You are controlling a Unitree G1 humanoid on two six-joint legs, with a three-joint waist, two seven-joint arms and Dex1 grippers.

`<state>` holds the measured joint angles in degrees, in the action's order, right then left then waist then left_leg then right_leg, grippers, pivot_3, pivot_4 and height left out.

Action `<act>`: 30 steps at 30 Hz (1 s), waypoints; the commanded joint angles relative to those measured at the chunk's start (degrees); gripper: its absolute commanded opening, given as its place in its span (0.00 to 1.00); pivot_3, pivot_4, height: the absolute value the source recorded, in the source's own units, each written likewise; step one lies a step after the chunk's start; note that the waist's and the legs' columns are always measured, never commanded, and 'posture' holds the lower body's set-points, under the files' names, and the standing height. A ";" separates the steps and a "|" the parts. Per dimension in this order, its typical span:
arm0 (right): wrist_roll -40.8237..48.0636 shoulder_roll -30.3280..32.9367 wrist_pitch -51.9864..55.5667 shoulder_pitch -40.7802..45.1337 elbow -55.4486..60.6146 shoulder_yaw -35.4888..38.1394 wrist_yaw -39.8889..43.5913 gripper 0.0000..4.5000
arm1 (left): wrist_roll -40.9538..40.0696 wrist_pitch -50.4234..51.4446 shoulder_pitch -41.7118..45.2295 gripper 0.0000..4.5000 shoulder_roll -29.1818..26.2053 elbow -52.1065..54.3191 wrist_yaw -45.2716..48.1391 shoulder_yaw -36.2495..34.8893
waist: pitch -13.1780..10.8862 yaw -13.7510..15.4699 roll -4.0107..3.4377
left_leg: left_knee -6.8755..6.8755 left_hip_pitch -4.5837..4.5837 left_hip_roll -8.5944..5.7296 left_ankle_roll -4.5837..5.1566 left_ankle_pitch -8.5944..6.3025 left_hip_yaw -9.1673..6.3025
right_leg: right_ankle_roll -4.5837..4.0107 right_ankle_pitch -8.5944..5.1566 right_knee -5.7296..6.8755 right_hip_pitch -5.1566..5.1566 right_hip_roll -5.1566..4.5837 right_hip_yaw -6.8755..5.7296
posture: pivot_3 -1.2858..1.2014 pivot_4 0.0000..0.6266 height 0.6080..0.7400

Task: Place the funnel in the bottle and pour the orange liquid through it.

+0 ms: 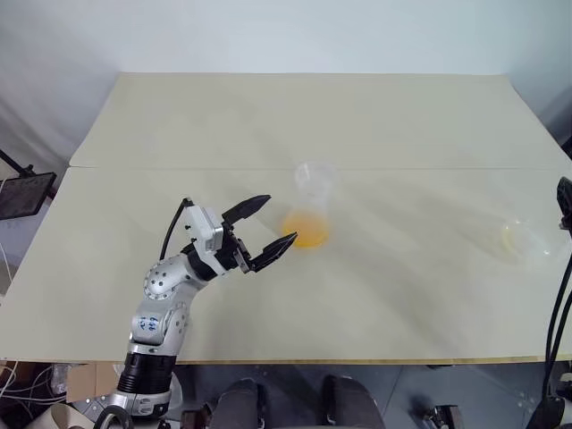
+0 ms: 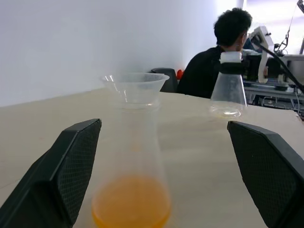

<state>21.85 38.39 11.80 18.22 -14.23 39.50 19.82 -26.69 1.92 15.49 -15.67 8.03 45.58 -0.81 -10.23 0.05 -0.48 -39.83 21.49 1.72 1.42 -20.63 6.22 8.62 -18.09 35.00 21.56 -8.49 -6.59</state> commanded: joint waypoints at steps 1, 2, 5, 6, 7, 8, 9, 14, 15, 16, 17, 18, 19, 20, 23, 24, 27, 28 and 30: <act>3.23 -1.20 -1.29 -1.08 1.20 3.88 -1.30 0.55 | -0.97 0.21 0.36 1.00 -0.78 2.26 0.12 -0.57 | 0.00 0.06 0.00 | 0.00 0.00 0.01 0.00 0.00 0.00 | 0.00 0.00 0.00 0.00 0.00 0.00 | 0.52 0.24 1.00; 3.58 -1.72 -1.21 -1.48 1.65 3.96 -1.67 0.71 | -1.06 0.31 0.22 1.00 -0.97 2.42 0.16 -0.70 | 0.00 0.03 0.00 | 0.00 0.00 0.00 0.00 0.00 -0.01 | 0.00 0.00 0.01 0.00 0.00 0.00 | 0.52 0.24 1.00; 5.46 -2.73 -0.43 -2.02 3.00 4.22 -2.10 0.92 | -1.20 0.54 0.06 1.00 -1.35 2.62 0.26 -0.94 | 0.00 0.00 0.00 | 0.00 -0.01 0.01 0.00 0.00 -0.03 | 0.00 0.00 0.00 0.00 0.00 0.05 | 0.52 0.24 1.00; 6.09 -2.99 -0.14 -2.34 3.63 4.49 -2.39 1.00 | -1.22 0.64 0.08 1.00 -1.48 2.69 0.27 -1.01 | 0.00 0.01 -0.01 | 0.00 -0.01 0.01 0.00 0.00 -0.04 | 0.00 0.00 -0.01 0.00 0.00 0.05 | 0.52 0.24 1.00; 6.41 -3.09 -0.06 -2.70 3.94 4.77 -2.77 1.00 | -1.27 0.74 0.08 1.00 -1.61 2.76 0.30 -1.12 | 0.01 0.03 -0.01 | 0.00 -0.02 0.01 0.00 0.00 -0.06 | 0.00 0.00 -0.01 0.00 0.00 0.06 | 0.52 0.24 1.00; 6.31 -2.98 -0.24 -3.15 4.05 4.97 -3.22 1.00 | -1.30 0.83 0.08 1.00 -1.72 2.80 0.34 -1.20 | 0.00 0.07 -0.01 | 0.00 -0.02 0.01 0.00 0.00 -0.06 | 0.00 0.00 0.00 0.00 0.00 0.06 | 0.52 0.24 1.00; 6.38 -2.78 -0.91 -3.53 4.23 5.57 -3.62 1.00 | -1.29 0.93 0.08 1.00 -1.81 2.88 0.34 -1.23 | 0.00 0.11 -0.01 | 0.00 -0.02 0.01 0.00 0.00 -0.07 | 0.00 0.00 0.00 0.00 0.00 0.06 | 0.52 0.24 1.00; 7.11 -1.51 -4.78 -4.38 7.95 9.72 -5.94 1.00 | -1.45 2.45 -0.30 1.00 -3.04 3.32 0.71 -1.24 | 0.01 0.21 -0.02 | 0.01 -0.02 -0.01 0.00 0.00 -0.08 | 0.00 0.00 -0.02 0.00 0.00 0.10 | 0.52 0.24 1.00; 7.71 -1.65 -5.29 -4.45 9.35 10.51 -6.14 1.00 | -1.41 2.58 -0.41 1.00 -3.33 3.33 0.79 -1.26 | 0.01 0.19 -0.03 | 0.01 -0.03 0.00 0.00 0.00 -0.09 | 0.00 0.00 -0.03 0.00 0.00 0.12 | 0.52 0.24 1.00; 9.11 -2.10 -6.11 -4.52 11.62 11.63 -5.97 1.00 | -1.46 2.64 -0.40 1.00 -3.50 3.30 0.82 -1.30 | 0.01 0.15 -0.04 | 0.03 -0.04 0.01 0.00 0.00 -0.13 | 0.00 0.00 -0.02 0.01 0.00 0.13 | 0.52 0.24 1.00; 10.69 -2.97 -7.34 -4.52 13.89 12.35 -5.28 1.00 | -1.51 2.69 -0.34 1.00 -3.66 3.23 0.87 -1.35 | 0.01 0.13 -0.04 | 0.05 -0.07 0.01 0.00 0.00 -0.17 | 0.00 0.00 -0.02 0.01 0.00 0.15 | 0.52 0.24 1.00; 12.25 -3.25 -7.22 -4.53 15.39 12.49 -4.42 1.00 | -1.51 2.73 -0.14 1.00 -3.78 3.04 0.95 -1.38 | 0.01 0.11 -0.04 | 0.05 -0.08 0.01 0.00 0.00 -0.20 | 0.00 0.00 -0.02 0.02 0.00 0.17 | 0.52 0.24 1.00; 13.34 -3.37 -7.04 -4.62 16.34 12.49 -3.88 1.00 | -1.50 2.77 0.01 1.00 -3.86 2.92 1.00 -1.40 | 0.01 0.09 -0.04 | 0.06 -0.09 0.01 0.00 0.00 -0.22 | 0.00 0.00 -0.02 0.01 0.00 0.18 | 0.52 0.24 1.00; 14.20 -2.98 -6.96 -4.38 17.39 12.18 -3.22 1.00 | -1.41 2.81 0.40 1.00 -4.07 2.58 1.22 -1.42 | 0.01 0.07 -0.03 | 0.07 -0.11 0.01 0.00 0.00 -0.23 | 0.00 0.00 -0.02 0.01 0.01 0.19 | 0.52 0.24 1.00; 16.76 -1.13 -5.80 -2.97 19.05 10.67 -0.72 1.00 | -1.38 2.87 1.33 1.00 -4.51 1.78 1.74 -1.61 | 0.00 0.04 -0.03 | 0.07 -0.14 0.02 0.00 0.00 -0.25 | 0.00 0.00 -0.01 0.00 0.02 0.24 | 0.52 0.24 1.00; 17.51 -0.59 -5.39 -2.43 19.14 10.17 0.18 1.00 | -1.39 2.87 1.50 1.00 -4.61 1.62 1.87 -1.66 | 0.00 0.06 -0.04 | 0.06 -0.15 0.02 0.01 -0.01 -0.24 | 0.00 0.00 -0.01 0.00 0.02 0.25 | 0.52 0.24 1.00; 18.89 1.76 -4.35 -0.40 19.05 8.15 3.20 1.00 | -1.51 2.90 1.78 1.00 -5.00 1.36 2.26 -1.83 | 0.00 0.01 -0.05 | 0.07 -0.16 0.02 0.01 -0.01 -0.24 | 0.00 0.00 0.00 0.01 0.02 0.27 | 0.52 0.24 1.00; 19.78 3.03 -3.27 0.03 19.52 6.76 5.40 1.00 | -1.57 3.04 1.75 1.00 -5.33 1.44 2.46 -1.93 | 0.00 0.05 -0.05 | 0.07 -0.17 0.02 0.01 -0.01 -0.23 | 0.00 0.00 -0.01 0.01 0.02 0.28 | 0.52 0.24 1.00; 20.37 5.65 -2.17 -0.54 21.36 2.85 11.97 1.00 | -1.76 3.78 1.46 1.00 -6.59 1.75 3.39 -2.19 | 0.00 0.01 -0.05 | 0.08 -0.18 0.02 0.01 -0.01 -0.24 | 0.00 0.00 0.01 0.01 0.02 0.27 | 0.52 0.24 1.00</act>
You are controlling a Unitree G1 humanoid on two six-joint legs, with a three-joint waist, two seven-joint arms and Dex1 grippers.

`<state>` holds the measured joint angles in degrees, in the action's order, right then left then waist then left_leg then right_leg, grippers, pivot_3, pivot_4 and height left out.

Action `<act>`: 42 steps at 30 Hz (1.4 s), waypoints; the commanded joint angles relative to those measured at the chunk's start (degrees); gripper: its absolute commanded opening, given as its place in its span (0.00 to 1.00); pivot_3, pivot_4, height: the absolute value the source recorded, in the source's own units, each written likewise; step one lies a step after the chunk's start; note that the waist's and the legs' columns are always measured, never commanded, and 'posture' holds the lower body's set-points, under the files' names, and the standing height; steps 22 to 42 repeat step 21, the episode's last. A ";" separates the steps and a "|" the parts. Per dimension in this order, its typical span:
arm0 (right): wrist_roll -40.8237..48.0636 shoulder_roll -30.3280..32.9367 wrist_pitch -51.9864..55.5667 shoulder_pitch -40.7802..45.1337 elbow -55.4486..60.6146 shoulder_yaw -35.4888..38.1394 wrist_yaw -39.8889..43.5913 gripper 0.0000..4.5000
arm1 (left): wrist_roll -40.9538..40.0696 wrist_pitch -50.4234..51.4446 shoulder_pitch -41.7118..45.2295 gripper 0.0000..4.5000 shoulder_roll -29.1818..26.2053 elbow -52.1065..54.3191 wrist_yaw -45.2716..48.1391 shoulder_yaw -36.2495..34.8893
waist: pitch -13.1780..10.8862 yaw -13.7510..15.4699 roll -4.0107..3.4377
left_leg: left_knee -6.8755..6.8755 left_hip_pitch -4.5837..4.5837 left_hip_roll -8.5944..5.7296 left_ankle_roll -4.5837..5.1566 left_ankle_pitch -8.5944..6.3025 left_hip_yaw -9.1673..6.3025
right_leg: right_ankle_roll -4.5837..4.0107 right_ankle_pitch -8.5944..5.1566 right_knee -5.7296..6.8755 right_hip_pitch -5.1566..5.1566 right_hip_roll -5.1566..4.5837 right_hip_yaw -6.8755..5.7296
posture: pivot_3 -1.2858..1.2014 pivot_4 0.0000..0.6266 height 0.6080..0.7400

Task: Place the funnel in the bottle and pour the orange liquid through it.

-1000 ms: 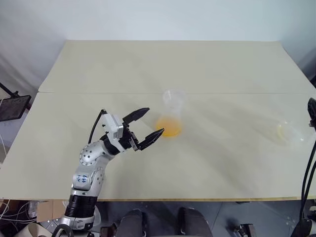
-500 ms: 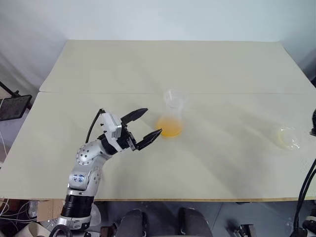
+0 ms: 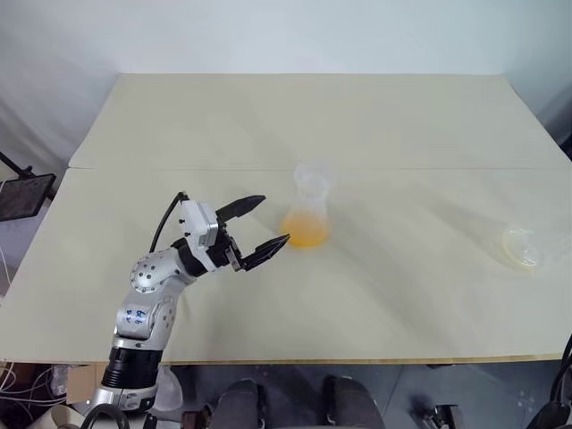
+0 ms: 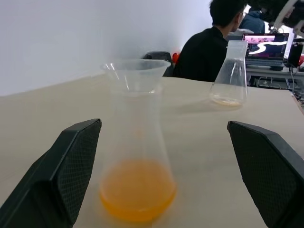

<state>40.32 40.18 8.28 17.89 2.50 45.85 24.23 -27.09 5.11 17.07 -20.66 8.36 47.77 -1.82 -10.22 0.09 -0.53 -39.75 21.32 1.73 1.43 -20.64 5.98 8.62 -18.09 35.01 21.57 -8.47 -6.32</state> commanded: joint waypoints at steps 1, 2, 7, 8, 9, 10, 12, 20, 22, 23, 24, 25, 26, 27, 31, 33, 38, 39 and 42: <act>0.90 5.72 2.10 -1.47 5.52 -6.46 11.21 1.00 | -1.34 1.10 -0.39 1.00 -2.66 1.50 1.95 -1.29 | 0.00 -0.03 0.00 | 0.03 0.00 0.01 0.00 0.00 0.00 | 0.00 0.00 -0.02 0.01 0.01 0.00 | 0.52 0.24 1.00; 0.51 6.46 2.12 -2.66 6.27 -8.53 14.33 1.00 | -1.37 1.22 -0.55 1.00 -3.40 1.36 2.51 -1.55 | 0.00 -0.04 0.00 | 0.03 -0.01 0.02 0.00 0.00 0.00 | 0.00 0.00 -0.01 0.00 0.02 0.00 | 0.52 0.24 1.00; -1.36 7.64 -3.11 -14.83 9.32 -17.20 35.48 1.00 | -0.32 1.42 -2.30 1.00 -7.47 0.51 3.99 -2.73 | -0.01 0.76 0.11 | 0.05 -0.01 -0.02 0.02 -0.02 -0.02 | 0.01 0.01 -0.05 -0.03 0.00 -0.03 | 0.52 0.24 1.00; -1.73 8.09 -3.78 -16.92 9.76 -18.46 38.82 1.00 | -0.50 2.11 -2.56 1.00 -7.83 0.55 3.77 -2.85 | -0.02 1.16 0.11 | 0.04 -0.01 -0.02 0.04 -0.03 -0.02 | 0.01 0.01 -0.06 -0.03 0.00 -0.03 | 0.52 0.24 1.00; -2.91 8.64 -5.58 -19.89 10.05 -20.21 43.12 1.00 | -0.33 2.49 -3.39 1.00 -8.50 1.02 3.76 -2.94 | -0.02 1.42 0.11 | 0.05 0.00 -0.03 0.07 -0.04 -0.02 | 0.02 0.01 -0.12 -0.03 -0.02 -0.02 | 0.52 0.24 1.00; -3.50 8.48 -7.34 -22.47 9.38 -21.24 46.96 1.00 | -0.02 2.37 -4.56 1.00 -9.14 1.65 3.93 -3.17 | -0.02 1.47 0.11 | 0.04 0.02 -0.06 0.08 -0.05 -0.03 | 0.04 0.02 -0.14 -0.03 -0.04 -0.03 | 0.52 0.24 1.00; -4.47 7.46 -10.98 -24.95 7.43 -22.15 51.43 1.00 | 1.24 1.83 -6.68 1.00 -10.61 2.64 4.17 -3.22 | -0.03 1.37 0.13 | 0.04 0.01 -0.07 0.10 -0.06 -0.02 | 0.07 0.04 -0.20 -0.06 -0.04 -0.02 | 0.52 0.24 1.00; -7.70 4.75 -20.96 -24.46 -2.53 -23.69 57.37 1.00 | 4.72 -0.18 -9.72 1.00 -12.98 2.54 2.02 -4.26 | -0.04 1.23 0.15 | -0.02 -0.07 0.00 0.06 -0.04 0.07 | 0.06 0.03 -0.24 -0.11 -0.01 -0.01 | 0.52 0.24 1.00; -7.35 4.49 -20.47 -23.48 -3.13 -23.88 56.97 1.00 | 5.10 -0.53 -9.90 1.00 -13.00 3.13 1.66 -4.33 | -0.04 1.23 0.15 | -0.02 -0.07 0.00 0.06 -0.04 0.08 | 0.06 0.03 -0.24 -0.11 -0.01 0.00 | 0.52 0.24 1.00; -7.35 4.49 -20.47 -23.48 -3.13 -23.88 56.97 1.00 | 5.10 -0.53 -9.90 1.00 -13.00 3.13 1.66 -4.33 | -0.04 1.23 0.15 | -0.02 -0.07 0.00 0.06 -0.04 0.08 | 0.06 0.03 -0.24 -0.11 -0.01 0.00 | 0.52 0.24 1.00; -7.35 4.49 -20.47 -23.48 -3.13 -23.88 56.97 1.00 | 5.10 -0.53 -9.90 1.00 -13.00 3.13 1.66 -4.33 | -0.04 1.23 0.15 | -0.02 -0.07 0.00 0.06 -0.04 0.08 | 0.06 0.03 -0.24 -0.11 -0.01 0.00 | 0.52 0.24 1.00; -7.35 4.49 -20.47 -23.48 -3.13 -23.88 56.97 1.00 | 5.10 -0.53 -9.90 1.00 -13.00 3.13 1.66 -4.33 | -0.04 1.23 0.15 | -0.02 -0.07 0.00 0.06 -0.04 0.08 | 0.06 0.03 -0.24 -0.11 -0.01 0.00 | 0.52 0.24 1.00; -7.35 4.49 -20.47 -23.48 -3.13 -23.88 56.97 1.00 | 5.10 -0.53 -9.90 1.00 -13.00 3.13 1.66 -4.33 | -0.04 1.23 0.15 | -0.02 -0.07 0.00 0.06 -0.04 0.08 | 0.06 0.03 -0.24 -0.11 -0.01 0.00 | 0.52 0.24 1.00; -7.35 4.49 -20.47 -23.48 -3.13 -23.88 56.97 1.00 | 5.10 -0.53 -9.90 1.00 -13.00 3.13 1.66 -4.33 | -0.04 1.23 0.15 | -0.02 -0.07 0.00 0.06 -0.04 0.08 | 0.06 0.03 -0.24 -0.11 -0.01 0.00 | 0.52 0.24 1.00; -7.35 4.49 -20.47 -23.48 -3.13 -23.88 56.97 1.00 | 5.10 -0.53 -9.90 1.00 -13.00 3.13 1.66 -4.33 | -0.04 1.23 0.15 | -0.02 -0.07 0.00 0.06 -0.04 0.08 | 0.06 0.03 -0.24 -0.11 -0.01 0.00 | 0.52 0.24 1.00; -7.35 4.49 -20.47 -23.48 -3.13 -23.88 56.97 1.00 | 5.10 -0.53 -9.90 1.00 -13.00 3.13 1.66 -4.33 | -0.04 1.23 0.15 | -0.02 -0.07 0.00 0.06 -0.04 0.08 | 0.06 0.03 -0.24 -0.11 -0.01 0.00 | 0.52 0.24 1.00; -7.35 4.49 -20.47 -23.48 -3.13 -23.88 56.97 1.00 | 5.10 -0.53 -9.90 1.00 -13.00 3.13 1.66 -4.33 | -0.04 1.23 0.15 | -0.02 -0.07 0.00 0.06 -0.04 0.08 | 0.06 0.03 -0.24 -0.11 -0.01 0.00 | 0.52 0.24 1.00; -7.35 4.49 -20.47 -23.48 -3.13 -23.88 56.97 1.00 | 5.10 -0.53 -9.90 1.00 -13.00 3.13 1.66 -4.33 | -0.04 1.23 0.15 | -0.02 -0.07 0.00 0.06 -0.04 0.08 | 0.06 0.03 -0.24 -0.11 -0.01 0.00 | 0.52 0.24 1.00; -7.35 4.49 -20.47 -23.48 -3.13 -23.88 56.97 1.00 | 5.10 -0.53 -9.90 1.00 -13.00 3.13 1.66 -4.33 | -0.04 1.23 0.15 | -0.02 -0.07 0.00 0.06 -0.04 0.08 | 0.06 0.03 -0.24 -0.11 -0.01 0.00 | 0.52 0.24 1.00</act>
